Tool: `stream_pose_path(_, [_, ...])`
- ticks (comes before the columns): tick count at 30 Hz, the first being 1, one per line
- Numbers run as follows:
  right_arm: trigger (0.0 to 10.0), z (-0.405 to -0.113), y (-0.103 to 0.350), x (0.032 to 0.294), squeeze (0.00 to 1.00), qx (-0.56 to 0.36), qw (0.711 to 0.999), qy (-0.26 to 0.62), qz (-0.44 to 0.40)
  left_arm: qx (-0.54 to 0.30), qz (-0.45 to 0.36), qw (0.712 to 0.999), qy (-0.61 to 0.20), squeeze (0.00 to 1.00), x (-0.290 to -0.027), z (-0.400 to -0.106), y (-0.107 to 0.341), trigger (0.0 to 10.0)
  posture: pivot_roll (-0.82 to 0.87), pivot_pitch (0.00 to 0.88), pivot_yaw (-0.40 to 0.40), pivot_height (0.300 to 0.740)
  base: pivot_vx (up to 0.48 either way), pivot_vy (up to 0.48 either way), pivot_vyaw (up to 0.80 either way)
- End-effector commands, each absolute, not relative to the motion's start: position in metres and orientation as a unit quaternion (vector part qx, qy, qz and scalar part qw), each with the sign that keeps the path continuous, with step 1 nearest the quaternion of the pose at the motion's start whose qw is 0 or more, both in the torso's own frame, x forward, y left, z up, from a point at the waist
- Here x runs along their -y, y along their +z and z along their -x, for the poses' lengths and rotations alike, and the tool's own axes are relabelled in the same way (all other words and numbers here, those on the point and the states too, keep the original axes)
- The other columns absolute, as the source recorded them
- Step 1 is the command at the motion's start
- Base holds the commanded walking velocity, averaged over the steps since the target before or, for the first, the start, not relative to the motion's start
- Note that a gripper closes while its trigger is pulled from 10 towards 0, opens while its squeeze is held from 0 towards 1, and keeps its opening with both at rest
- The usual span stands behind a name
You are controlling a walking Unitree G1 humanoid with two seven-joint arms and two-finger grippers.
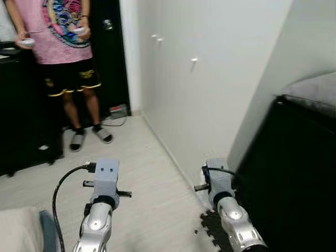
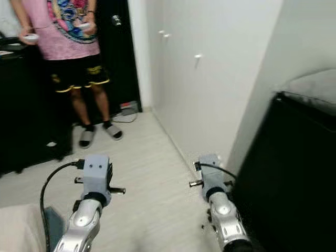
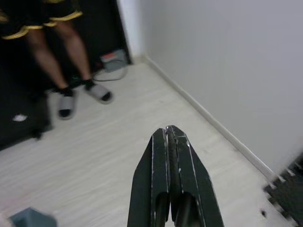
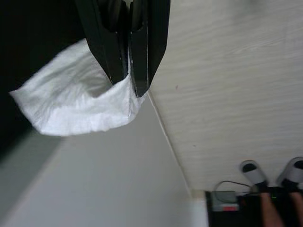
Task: Clean up the room
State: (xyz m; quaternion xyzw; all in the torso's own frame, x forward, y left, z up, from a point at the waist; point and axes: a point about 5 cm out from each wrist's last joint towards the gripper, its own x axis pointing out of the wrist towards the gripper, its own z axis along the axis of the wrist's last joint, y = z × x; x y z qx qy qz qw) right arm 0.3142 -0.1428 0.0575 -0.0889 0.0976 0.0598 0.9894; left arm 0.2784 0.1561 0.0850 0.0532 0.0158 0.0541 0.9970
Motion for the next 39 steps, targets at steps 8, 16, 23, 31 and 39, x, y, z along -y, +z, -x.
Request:
stream_pose_path(8, [10.0, -0.3108, 0.051, 0.1414, 0.0, -0.112, 0.988, 0.062, 0.081, -0.024, -0.056, 0.996, 0.057, 0.0, -0.1582, -0.2775, 0.0823, 10.0, -0.01, 0.096, 0.007, 0.74, 0.0, 0.0, -0.8])
stream_pose_path(16, [10.0, -0.3108, 0.0507, 0.1423, 0.0, -0.114, 0.988, 0.062, 0.08, -0.022, -0.057, 0.996, 0.057, 0.0, -0.1576, -0.2774, 0.0828, 10.0, -0.01, 0.095, 0.008, 0.74, 0.0, 0.0, -0.8])
stream_pose_path(23, [10.0, -0.3108, 0.0505, 0.1431, 0.0, -0.115, 0.989, 0.06, 0.077, -0.022, -0.056, 0.997, 0.057, 0.0, -0.157, -0.2776, 0.083, 10.0, -0.01, 0.096, 0.007, 0.74, 0.0, 0.0, -0.8])
stream_pose_path(31, [10.0, -0.3108, 0.0508, 0.1446, 0.0, -0.114, 0.989, 0.056, 0.077, -0.021, -0.056, 0.997, 0.055, 0.0, -0.1561, -0.2782, 0.0833, 10.0, -0.02, 0.095, 0.012, 0.74, 0.0, 0.0, -0.8])
stream_pose_path(39, [10.0, -0.3098, 0.05, 0.1439, 0.0, -0.115, 0.989, 0.055, 0.075, -0.022, -0.057, 0.997, 0.054, 0.0, -0.1566, -0.2782, 0.0836, 10.0, -0.01, 0.099, 0.016, 0.74, 0.0, 0.0, -0.8])
